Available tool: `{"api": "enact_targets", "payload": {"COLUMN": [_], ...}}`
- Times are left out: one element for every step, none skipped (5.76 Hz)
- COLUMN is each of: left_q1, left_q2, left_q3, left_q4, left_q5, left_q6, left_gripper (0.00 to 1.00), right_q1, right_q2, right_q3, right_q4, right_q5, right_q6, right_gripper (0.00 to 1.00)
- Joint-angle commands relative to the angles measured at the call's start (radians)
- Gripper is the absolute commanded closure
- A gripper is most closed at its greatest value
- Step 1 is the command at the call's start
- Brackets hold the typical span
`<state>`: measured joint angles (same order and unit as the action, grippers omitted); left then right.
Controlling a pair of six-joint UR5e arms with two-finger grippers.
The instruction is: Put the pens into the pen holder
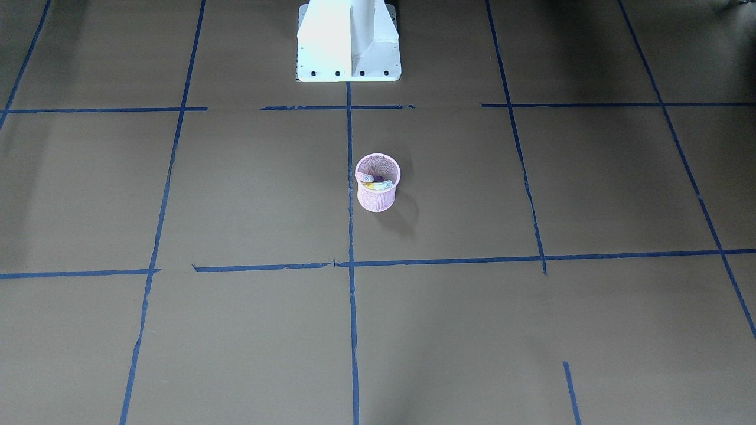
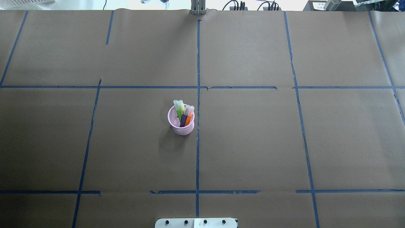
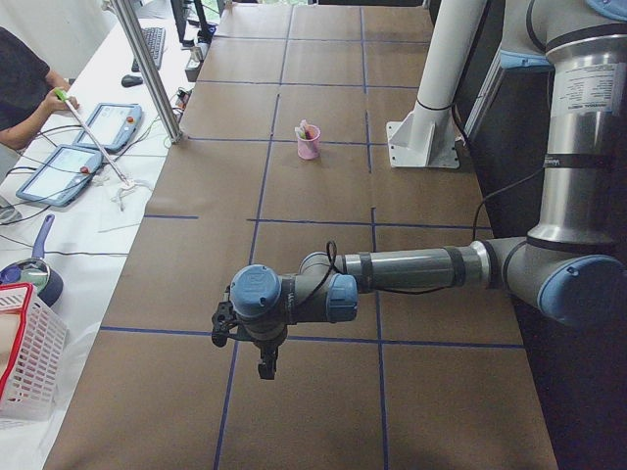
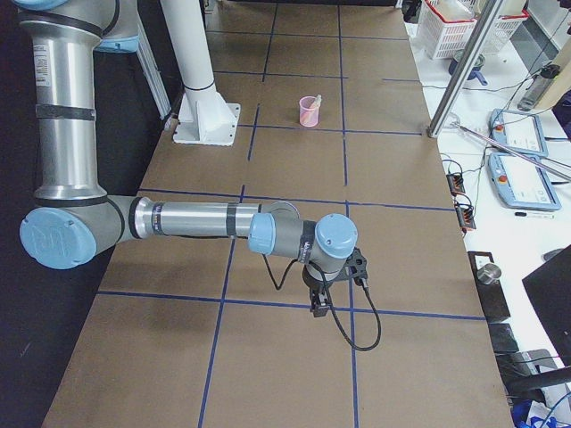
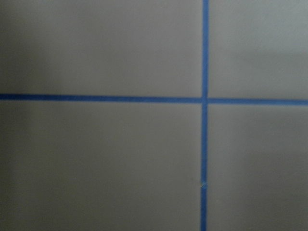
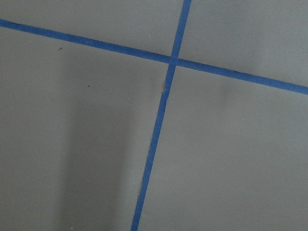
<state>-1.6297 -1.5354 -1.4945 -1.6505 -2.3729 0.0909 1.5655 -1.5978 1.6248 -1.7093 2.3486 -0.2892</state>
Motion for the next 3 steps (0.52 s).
{"api": "enact_targets", "payload": {"left_q1": [0.002, 0.014, 0.115], "left_q2": [0.017, 0.006, -0.021], "left_q3": [-0.004, -0.044, -0.105], "left_q4": [-0.014, 0.032, 0.145], "left_q5": [-0.006, -0.008, 0.001], "left_q6": [-0.003, -0.006, 0.007], "left_gripper": [0.00, 0.00, 0.00], "right_q1": [0.001, 0.001, 0.001], "right_q2": [-0.005, -0.008, -0.008], "right_q3": [0.006, 0.007, 0.009], "right_q4": [0.016, 0.036, 0.036], "right_q5": [-0.003, -0.002, 0.000], "right_q6": [0.005, 0.008, 0.009], "right_gripper": [0.00, 0.00, 0.00]}}
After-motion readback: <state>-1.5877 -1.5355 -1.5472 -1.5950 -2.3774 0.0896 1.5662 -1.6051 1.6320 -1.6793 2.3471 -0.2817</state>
